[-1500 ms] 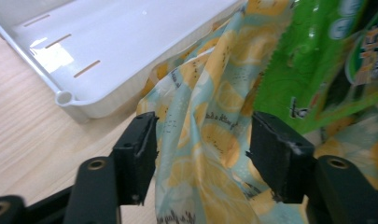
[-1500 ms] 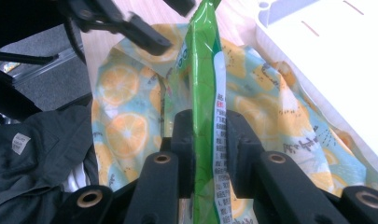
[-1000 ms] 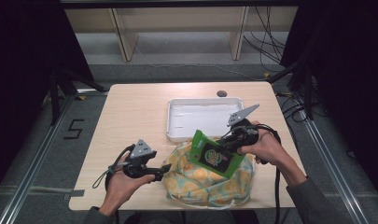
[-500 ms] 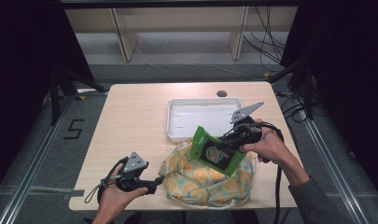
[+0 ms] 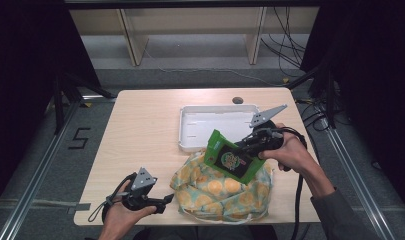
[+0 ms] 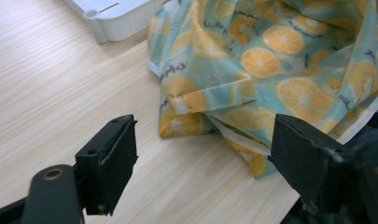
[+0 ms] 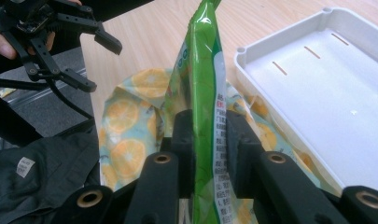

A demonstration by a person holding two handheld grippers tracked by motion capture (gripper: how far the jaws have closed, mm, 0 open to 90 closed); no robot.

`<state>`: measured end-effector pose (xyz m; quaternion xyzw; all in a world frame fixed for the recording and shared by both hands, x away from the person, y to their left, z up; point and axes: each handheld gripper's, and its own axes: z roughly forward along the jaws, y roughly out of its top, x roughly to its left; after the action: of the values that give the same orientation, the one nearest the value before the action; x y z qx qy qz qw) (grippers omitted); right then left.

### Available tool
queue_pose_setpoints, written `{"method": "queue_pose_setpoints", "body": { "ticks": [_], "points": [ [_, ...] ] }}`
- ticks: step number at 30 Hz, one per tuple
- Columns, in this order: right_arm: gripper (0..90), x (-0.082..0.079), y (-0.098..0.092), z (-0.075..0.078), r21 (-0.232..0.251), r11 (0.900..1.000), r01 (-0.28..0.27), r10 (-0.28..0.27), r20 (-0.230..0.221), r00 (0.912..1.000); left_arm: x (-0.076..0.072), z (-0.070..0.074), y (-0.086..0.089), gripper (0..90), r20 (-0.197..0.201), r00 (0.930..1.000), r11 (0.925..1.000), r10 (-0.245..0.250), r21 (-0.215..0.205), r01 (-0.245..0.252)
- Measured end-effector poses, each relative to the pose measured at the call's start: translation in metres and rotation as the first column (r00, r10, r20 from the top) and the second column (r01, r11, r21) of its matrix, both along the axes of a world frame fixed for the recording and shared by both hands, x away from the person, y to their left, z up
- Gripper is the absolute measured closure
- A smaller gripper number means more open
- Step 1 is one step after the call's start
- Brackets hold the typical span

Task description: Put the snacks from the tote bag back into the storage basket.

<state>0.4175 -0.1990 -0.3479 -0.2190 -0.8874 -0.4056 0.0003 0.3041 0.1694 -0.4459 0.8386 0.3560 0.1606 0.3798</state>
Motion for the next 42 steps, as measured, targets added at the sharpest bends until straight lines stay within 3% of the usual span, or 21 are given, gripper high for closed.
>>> {"method": "queue_pose_setpoints", "body": {
  "ticks": [1, 3, 4, 5, 6, 7, 11, 12, 13, 16, 17, 18, 23, 24, 26, 31, 36, 37, 38, 39, 42],
  "points": [
    [76.4, 0.000, 0.000, 0.001, 0.006, 1.000, 0.010, -0.010, 0.013, 0.9999, 0.000, 0.000, 0.001, 22.1, -0.003, 1.0000, 1.0000, 0.004, -0.003, -0.004],
    [76.4, 0.000, -0.002, 0.003, 0.010, 1.000, 0.019, -0.019, -0.006, 0.9998, -0.002, -0.001, 0.003, 21.6, -0.001, 0.9997, 0.9994, 0.023, -0.024, -0.023],
    [76.4, 0.002, -0.004, 0.003, 0.015, 1.000, 0.015, -0.015, 0.025, 0.9996, -0.004, -0.001, 0.003, 21.6, -0.011, 0.9988, 0.9982, 0.047, -0.037, -0.048],
    [76.4, 0.002, -0.005, 0.004, 0.023, 0.999, 0.023, -0.023, 0.008, 0.9997, -0.003, 0.000, 0.007, 20.9, 0.002, 0.9999, 0.9997, 0.017, -0.016, -0.017],
    [76.4, 0.002, -0.006, 0.006, 0.026, 0.999, 0.031, -0.031, 0.002, 0.9995, -0.004, -0.002, 0.006, 20.8, -0.004, 0.9996, 0.9990, 0.029, -0.034, -0.030],
    [76.4, 0.004, -0.010, 0.008, 0.031, 0.999, 0.025, -0.025, 0.014, 0.9996, -0.004, -0.001, 0.009, 20.8, 0.000, 0.9998, 0.9998, 0.019, -0.008, -0.019],
    [76.4, 0.007, -0.017, 0.014, 0.060, 0.996, 0.060, -0.061, 0.014, 0.9980, -0.006, -0.004, 0.008, 20.7, -0.012, 0.9985, 0.9979, 0.054, -0.035, -0.054],
    [76.4, 0.008, -0.018, 0.016, 0.070, 0.995, 0.066, -0.067, 0.007, 0.9977, -0.006, -0.003, 0.009, 20.6, 0.003, 0.9992, 0.9987, 0.039, -0.033, -0.039],
    [76.4, 0.008, -0.018, 0.016, 0.070, 0.995, 0.066, -0.067, 0.007, 0.9977, -0.007, -0.003, 0.010, 20.6, -0.017, 0.9993, 0.9993, 0.034, -0.018, -0.034],
    [76.4, 0.011, -0.023, 0.020, 0.085, 0.993, 0.082, -0.085, 0.025, 0.9961, -0.007, -0.005, 0.009, 20.6, 0.000, 0.9993, 0.9982, 0.037, -0.047, -0.037],
    [76.4, 0.013, -0.024, 0.021, 0.086, 0.993, 0.086, -0.088, 0.020, 0.9959, -0.007, -0.003, 0.013, 20.6, 0.001, 1.0000, 0.9998, 0.005, 0.019, -0.005],
    [76.4, 0.017, -0.027, 0.021, 0.092, 0.991, 0.098, -0.101, 0.029, 0.9945, -0.008, -0.005, 0.010, 20.5, 0.004, 0.9993, 0.9990, 0.037, -0.026, -0.037],
    [76.4, 0.024, -0.031, 0.020, 0.091, 0.987, 0.132, -0.134, 0.016, 0.9909, -0.010, -0.007, 0.012, 20.5, -0.001, 0.9992, 0.9986, 0.039, -0.037, -0.039],
    [76.4, 0.025, -0.032, 0.020, 0.091, 0.986, 0.142, -0.144, 0.018, 0.9894, -0.009, -0.006, 0.014, 20.5, 0.010, 0.9996, 0.9996, 0.026, -0.010, -0.025],
    [76.4, 0.028, -0.035, 0.019, 0.099, 0.983, 0.155, -0.159, 0.026, 0.9870, -0.012, -0.008, 0.011, 20.5, -0.017, 0.9982, 0.9962, 0.058, -0.065, -0.059],
    [76.4, 0.039, -0.042, 0.019, 0.108, 0.973, 0.206, -0.208, 0.008, 0.9780, -0.012, -0.006, 0.016, 20.4, 0.000, 0.9992, 0.9989, 0.039, -0.026, -0.039],
    [76.4, 0.052, -0.044, 0.018, 0.110, 0.964, 0.244, -0.244, -0.009, 0.9697, -0.013, -0.007, 0.017, 20.4, -0.003, 0.9990, 0.9985, 0.044, -0.032, -0.044],
    [76.4, 0.055, -0.046, 0.019, 0.099, 0.965, 0.244, -0.247, 0.011, 0.9691, -0.013, -0.007, 0.018, 20.4, 0.000, 0.9992, 0.9988, 0.041, -0.026, -0.041],
    [76.4, 0.055, -0.045, 0.020, 0.092, 0.959, 0.268, -0.268, -0.007, 0.9634, -0.014, -0.007, 0.017, 20.4, -0.018, 0.9981, 0.9974, 0.059, -0.040, -0.060],
    [76.4, 0.061, -0.045, 0.021, 0.100, 0.955, 0.279, -0.279, -0.010, 0.9601, -0.014, -0.007, 0.019, 20.4, 0.000, 0.9989, 0.9985, 0.046, -0.031, -0.046],
    [76.4, 0.066, -0.046, 0.023, 0.102, 0.950, 0.295, -0.296, -0.004, 0.9550, -0.014, -0.007, 0.019, 20.4, -0.001, 0.9990, 0.9985, 0.045, -0.030, -0.045]
  ]
}}
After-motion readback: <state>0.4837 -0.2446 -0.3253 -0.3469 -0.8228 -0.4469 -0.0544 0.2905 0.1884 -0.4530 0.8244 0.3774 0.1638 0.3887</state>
